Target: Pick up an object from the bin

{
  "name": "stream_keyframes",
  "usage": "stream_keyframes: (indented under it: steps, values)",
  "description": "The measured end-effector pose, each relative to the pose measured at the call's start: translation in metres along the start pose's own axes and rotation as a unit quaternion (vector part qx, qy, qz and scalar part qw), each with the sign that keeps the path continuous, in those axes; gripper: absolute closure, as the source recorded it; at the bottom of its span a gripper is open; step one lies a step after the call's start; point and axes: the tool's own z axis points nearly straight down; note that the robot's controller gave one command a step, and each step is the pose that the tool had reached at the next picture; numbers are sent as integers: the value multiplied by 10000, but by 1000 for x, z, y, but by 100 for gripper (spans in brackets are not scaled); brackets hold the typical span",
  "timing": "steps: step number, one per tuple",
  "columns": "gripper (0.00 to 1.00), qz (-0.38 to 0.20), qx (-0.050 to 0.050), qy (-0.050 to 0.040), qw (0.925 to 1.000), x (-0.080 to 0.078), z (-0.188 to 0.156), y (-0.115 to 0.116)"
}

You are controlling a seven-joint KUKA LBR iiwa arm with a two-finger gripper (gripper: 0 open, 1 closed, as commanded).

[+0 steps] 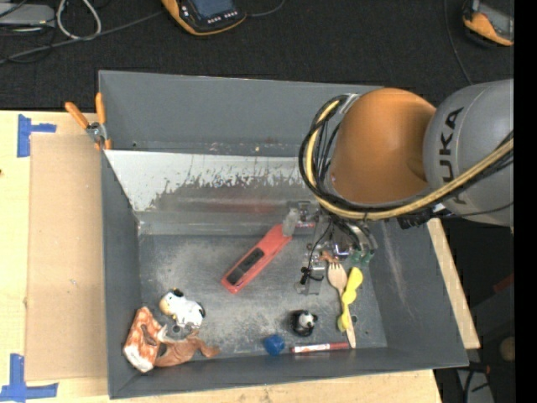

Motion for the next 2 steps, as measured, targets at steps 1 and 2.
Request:
stream_keyframes:
  steps: [1,2]
  values:
    - [0,9,-1,-33,10000,-1,-3,0]
    - [0,-629,2,-49,9980,-35,59,0]
